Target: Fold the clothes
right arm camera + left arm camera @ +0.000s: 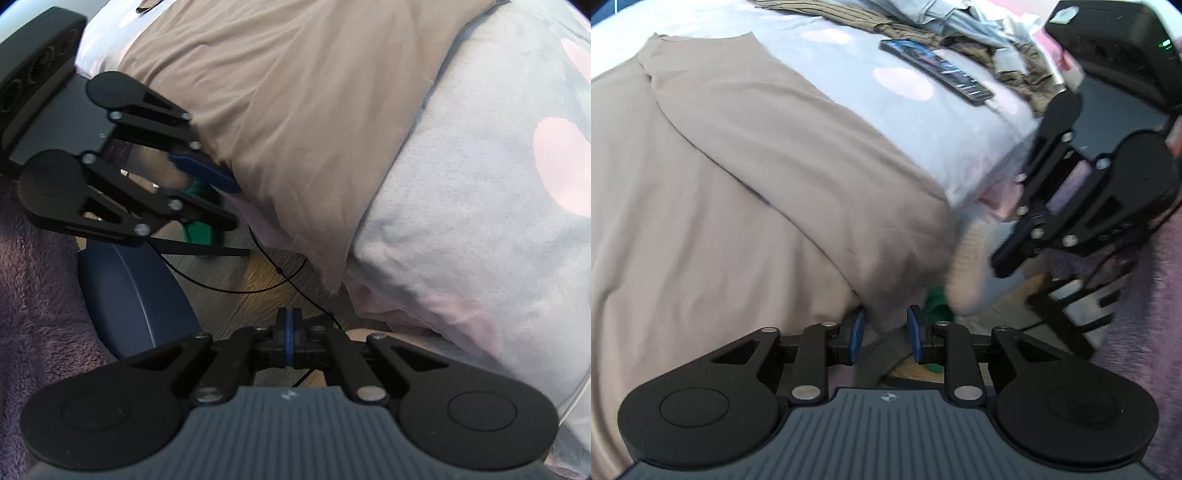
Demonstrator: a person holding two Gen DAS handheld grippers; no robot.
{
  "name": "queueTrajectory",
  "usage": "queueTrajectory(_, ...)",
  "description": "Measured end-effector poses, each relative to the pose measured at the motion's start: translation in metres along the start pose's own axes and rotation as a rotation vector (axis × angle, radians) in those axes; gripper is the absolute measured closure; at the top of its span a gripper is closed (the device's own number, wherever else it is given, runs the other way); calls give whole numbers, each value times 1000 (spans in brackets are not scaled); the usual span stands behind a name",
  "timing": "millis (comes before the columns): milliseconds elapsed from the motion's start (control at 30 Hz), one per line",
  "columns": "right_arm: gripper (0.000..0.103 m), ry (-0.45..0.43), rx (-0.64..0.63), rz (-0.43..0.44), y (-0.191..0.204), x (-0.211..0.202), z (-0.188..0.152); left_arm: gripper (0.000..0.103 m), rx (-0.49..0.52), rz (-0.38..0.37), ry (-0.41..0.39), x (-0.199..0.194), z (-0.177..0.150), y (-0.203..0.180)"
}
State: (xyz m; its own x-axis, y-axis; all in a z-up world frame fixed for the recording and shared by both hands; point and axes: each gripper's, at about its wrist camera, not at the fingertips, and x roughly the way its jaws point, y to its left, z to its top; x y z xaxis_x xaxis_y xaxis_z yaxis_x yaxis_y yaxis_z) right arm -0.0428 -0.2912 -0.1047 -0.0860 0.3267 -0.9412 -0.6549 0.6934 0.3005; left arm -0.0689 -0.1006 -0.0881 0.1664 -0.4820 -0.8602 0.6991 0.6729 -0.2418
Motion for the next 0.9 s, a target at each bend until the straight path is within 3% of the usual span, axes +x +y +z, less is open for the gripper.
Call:
queueTrajectory(167, 97, -35, 36, -46, -6, 0, 3, 82, -14, 15, 13, 0, 0, 1)
queueTrajectory(200, 93, -41, 44, -46, -7, 1, 3, 82, -12, 20, 12, 1, 1, 1)
queueTrajectory(233, 82, -47, 52, -44, -8, 1, 4, 82, -10, 25, 15, -1, 0, 1)
queueTrajectory(300, 74, -56, 57, -54, -7, 2, 5, 82, -18, 34, 20, -2, 0, 2)
queueTrajectory(667, 75, -28, 70, -41, -19, 19, 11, 81, 12, 33, 17, 9, 0, 1)
queueTrajectory(733, 90, -26, 76, -36, -23, 17, 7, 83, 33, 29, 12, 11, 1, -2)
queueTrajectory(800, 97, -28, 80, -24, -23, 15, 5, 96, 42, 25, 5, 11, 1, -2)
queueTrajectory(900, 101, -31, 86, -6, -22, 11, 4, 103, 31, -9, -16, 1, 3, 2)
